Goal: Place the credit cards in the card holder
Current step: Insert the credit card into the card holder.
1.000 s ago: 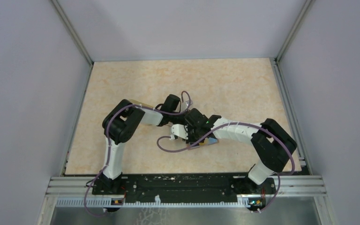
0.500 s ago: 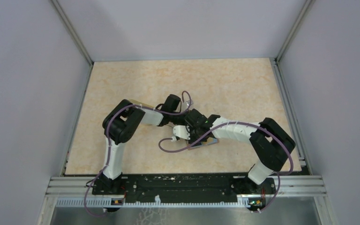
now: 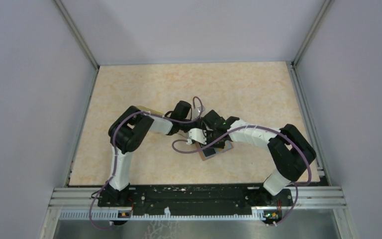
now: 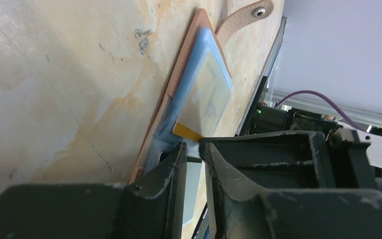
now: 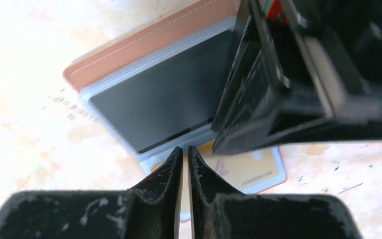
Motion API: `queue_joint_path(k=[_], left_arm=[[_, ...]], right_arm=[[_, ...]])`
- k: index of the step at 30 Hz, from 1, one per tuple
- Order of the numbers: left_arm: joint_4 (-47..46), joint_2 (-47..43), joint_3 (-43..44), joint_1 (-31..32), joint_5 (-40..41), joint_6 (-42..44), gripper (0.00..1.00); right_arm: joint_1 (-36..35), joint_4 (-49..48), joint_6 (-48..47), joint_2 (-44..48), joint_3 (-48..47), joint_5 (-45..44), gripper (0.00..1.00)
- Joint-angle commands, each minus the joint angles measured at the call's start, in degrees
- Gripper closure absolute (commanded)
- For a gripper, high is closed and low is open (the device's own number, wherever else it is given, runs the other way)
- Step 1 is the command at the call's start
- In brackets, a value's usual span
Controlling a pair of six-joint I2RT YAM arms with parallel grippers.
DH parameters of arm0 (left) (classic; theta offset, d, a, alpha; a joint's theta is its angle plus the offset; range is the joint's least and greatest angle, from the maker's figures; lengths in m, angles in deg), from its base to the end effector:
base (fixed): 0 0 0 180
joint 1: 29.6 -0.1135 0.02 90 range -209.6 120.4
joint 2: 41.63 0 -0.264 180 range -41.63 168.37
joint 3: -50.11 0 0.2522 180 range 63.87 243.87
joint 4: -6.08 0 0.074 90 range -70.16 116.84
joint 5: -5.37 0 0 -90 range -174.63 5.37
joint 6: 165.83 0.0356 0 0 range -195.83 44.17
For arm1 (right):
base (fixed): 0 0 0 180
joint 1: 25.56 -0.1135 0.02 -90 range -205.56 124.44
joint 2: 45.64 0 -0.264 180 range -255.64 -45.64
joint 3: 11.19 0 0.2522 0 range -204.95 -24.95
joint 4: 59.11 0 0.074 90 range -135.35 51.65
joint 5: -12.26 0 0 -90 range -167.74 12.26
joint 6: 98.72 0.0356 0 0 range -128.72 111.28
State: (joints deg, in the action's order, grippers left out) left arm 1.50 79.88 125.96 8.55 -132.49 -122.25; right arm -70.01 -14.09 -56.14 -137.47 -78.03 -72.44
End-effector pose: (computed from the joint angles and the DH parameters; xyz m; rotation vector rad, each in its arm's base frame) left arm 0.3046 -0.2728 0.0939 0.3312 2.5932 -1.6256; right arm 0.2079 0.2085 0.1680 -2.0193 1.9228 0.1163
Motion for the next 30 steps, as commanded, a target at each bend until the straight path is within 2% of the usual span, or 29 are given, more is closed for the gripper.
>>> queue_joint_path(k=[1,6,10,13,18,23,30], left_arm=[[-5.04,-2.44,-4.03,0.17,1.20,1.60,0.72],[-11.35,-6.28,-6.74,0.17,1.60,0.89,0.71],[-11.83,-9.94,-8.13,0.17,2.94,2.88,0.71],[-12.06,-15.72,-10.69,0.17,4.51,6.03,0.71],[-15.00,-28.82,-18.34,0.26,9.41,14.02,0.71],[-17.33,-37.78,-24.37,0.26,14.20,19.59,0.64],[-20.98,-42.79,-30.07,-0.51,18.51,20.47,0.62]], right_arm=[[2.84,5.28,-0.72,7.87,-2.65,14.45,0.91],[7.99,6.72,-0.79,16.32,-3.12,28.91,0.84],[15.14,7.20,0.31,20.69,-3.27,37.89,0.78],[21.28,7.80,1.84,22.12,-3.79,45.00,0.76],[31.61,7.94,7.25,21.98,-4.32,55.75,0.64],[33.28,12.70,8.49,17.93,-7.62,57.44,0.62],[33.27,11.45,13.37,14.63,-7.17,55.17,0.61]])
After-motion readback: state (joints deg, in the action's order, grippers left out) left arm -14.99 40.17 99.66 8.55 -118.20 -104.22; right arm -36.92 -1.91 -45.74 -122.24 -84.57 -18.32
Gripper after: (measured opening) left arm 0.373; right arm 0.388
